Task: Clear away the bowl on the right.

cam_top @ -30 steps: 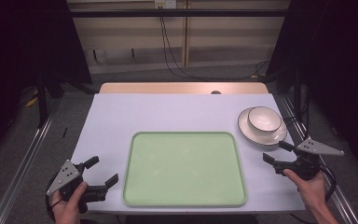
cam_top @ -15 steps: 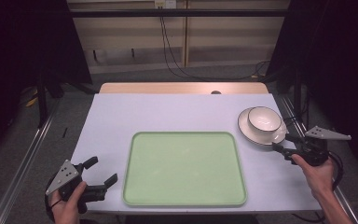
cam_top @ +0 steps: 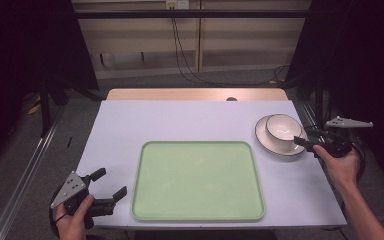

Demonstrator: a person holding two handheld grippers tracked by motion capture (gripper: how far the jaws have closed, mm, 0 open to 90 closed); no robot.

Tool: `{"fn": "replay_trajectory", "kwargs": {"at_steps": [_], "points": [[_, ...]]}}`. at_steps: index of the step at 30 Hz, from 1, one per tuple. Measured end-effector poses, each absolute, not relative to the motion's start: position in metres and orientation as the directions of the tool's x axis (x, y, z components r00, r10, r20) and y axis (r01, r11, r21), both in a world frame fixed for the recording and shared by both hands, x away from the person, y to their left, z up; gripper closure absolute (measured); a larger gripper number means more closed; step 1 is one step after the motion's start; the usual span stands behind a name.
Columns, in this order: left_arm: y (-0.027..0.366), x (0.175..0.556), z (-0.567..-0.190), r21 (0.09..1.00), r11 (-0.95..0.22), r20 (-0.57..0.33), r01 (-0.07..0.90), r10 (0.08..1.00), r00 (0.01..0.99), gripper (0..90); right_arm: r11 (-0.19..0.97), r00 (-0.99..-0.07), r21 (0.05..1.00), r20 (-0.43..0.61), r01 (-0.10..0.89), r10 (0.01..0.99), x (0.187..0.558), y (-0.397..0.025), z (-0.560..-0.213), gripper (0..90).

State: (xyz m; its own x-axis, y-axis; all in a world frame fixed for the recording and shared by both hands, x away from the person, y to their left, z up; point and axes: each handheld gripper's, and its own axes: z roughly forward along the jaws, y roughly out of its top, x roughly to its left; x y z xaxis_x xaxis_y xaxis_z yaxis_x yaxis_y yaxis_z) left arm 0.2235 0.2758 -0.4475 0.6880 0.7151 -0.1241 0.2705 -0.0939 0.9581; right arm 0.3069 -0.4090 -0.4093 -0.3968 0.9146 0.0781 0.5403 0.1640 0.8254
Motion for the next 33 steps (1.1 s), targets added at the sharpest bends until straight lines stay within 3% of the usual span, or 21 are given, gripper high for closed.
{"fn": "replay_trajectory", "kwargs": {"at_steps": [16,21,33], "points": [[0.274,0.224,-0.448,0.957,-0.112,-0.111,0.269,0.713,0.692,1.5,0.178,-0.342,0.729,0.082,0.661,0.936,0.367,-0.412,-0.407,36.6],[0.274,0.225,-0.448,0.957,-0.107,-0.116,0.269,0.708,0.696,1.5,0.171,-0.311,0.691,0.082,0.702,0.947,0.382,-0.411,-0.413,41.9],[0.273,0.225,-0.448,0.956,-0.111,-0.115,0.270,0.707,0.698,1.5,0.148,-0.264,0.638,0.090,0.755,0.960,0.392,-0.409,-0.431,49.3]]}}
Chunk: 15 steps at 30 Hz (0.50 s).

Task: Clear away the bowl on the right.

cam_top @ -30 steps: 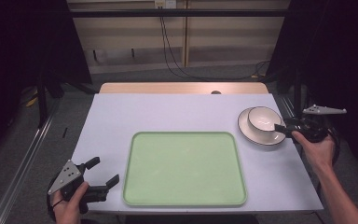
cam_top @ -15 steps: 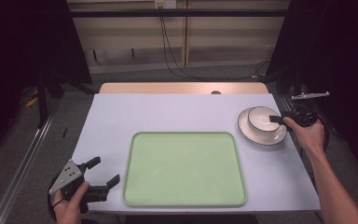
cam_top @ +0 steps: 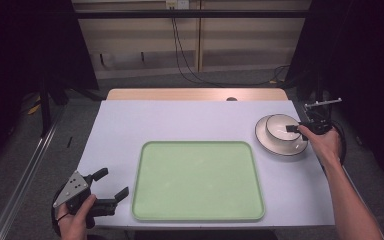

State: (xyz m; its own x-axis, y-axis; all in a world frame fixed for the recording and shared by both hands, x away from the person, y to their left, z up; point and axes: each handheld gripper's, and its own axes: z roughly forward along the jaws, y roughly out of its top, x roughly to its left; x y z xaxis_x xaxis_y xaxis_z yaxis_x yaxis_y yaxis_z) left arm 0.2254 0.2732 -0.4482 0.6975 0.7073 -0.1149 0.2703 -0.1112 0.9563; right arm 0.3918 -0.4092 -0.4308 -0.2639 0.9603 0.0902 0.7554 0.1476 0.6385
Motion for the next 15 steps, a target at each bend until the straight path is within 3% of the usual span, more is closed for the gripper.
{"fn": "replay_trajectory", "kwargs": {"at_steps": [15], "points": [[0.274,0.227,-0.448,0.959,-0.103,-0.115,0.265,0.710,0.695,1.5,0.102,-0.232,0.602,0.141,0.792,0.963,0.394,-0.415,-0.446,66.0]]}}
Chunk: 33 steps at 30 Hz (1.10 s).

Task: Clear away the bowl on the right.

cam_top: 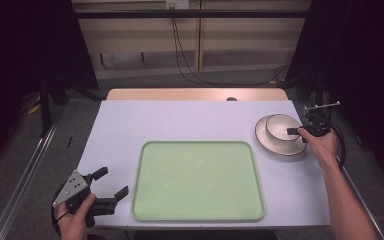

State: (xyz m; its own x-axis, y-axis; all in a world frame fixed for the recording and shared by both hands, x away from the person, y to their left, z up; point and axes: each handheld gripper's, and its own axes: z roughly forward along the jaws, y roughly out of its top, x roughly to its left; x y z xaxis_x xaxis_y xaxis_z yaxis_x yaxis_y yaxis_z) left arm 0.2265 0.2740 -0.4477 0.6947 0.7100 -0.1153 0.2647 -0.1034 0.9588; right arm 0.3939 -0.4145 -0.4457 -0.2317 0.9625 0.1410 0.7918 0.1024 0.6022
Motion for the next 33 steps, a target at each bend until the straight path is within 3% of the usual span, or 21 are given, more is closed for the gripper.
{"fn": "replay_trajectory", "kwargs": {"at_steps": [13,18,33], "points": [[0.2759,0.2249,-0.4471,0.960,-0.099,-0.114,0.263,0.718,0.686,1.6,0.118,-0.223,0.599,0.104,0.792,0.969,0.3971,-0.4101,-0.4455,77.3],[0.2756,0.2251,-0.4476,0.959,-0.096,-0.118,0.265,0.718,0.686,1.6,0.094,-0.224,0.615,0.138,0.783,0.965,0.3969,-0.4078,-0.4464,82.1],[0.2753,0.2247,-0.4473,0.958,-0.106,-0.111,0.265,0.716,0.689,1.6,0.061,-0.212,0.620,0.173,0.782,0.962,0.3942,-0.4079,-0.4453,82.7]]}}
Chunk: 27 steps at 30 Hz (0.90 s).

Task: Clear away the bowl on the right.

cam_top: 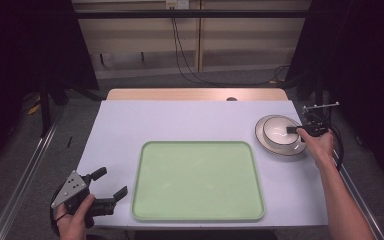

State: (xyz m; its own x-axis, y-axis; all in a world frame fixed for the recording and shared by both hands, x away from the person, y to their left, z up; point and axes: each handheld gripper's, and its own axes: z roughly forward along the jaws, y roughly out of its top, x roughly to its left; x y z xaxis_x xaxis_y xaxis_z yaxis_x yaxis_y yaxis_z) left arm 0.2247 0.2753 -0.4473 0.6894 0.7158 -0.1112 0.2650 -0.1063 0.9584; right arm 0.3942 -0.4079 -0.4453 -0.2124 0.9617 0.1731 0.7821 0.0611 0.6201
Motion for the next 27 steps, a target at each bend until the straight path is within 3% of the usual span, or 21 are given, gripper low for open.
{"fn": "replay_trajectory", "kwargs": {"at_steps": [27], "points": [[0.276,0.222,-0.446,0.962,-0.101,-0.109,0.254,0.712,0.693,1.5,0.004,-0.197,0.658,0.221,0.753,0.955,0.385,-0.416,-0.434,82.1]]}}
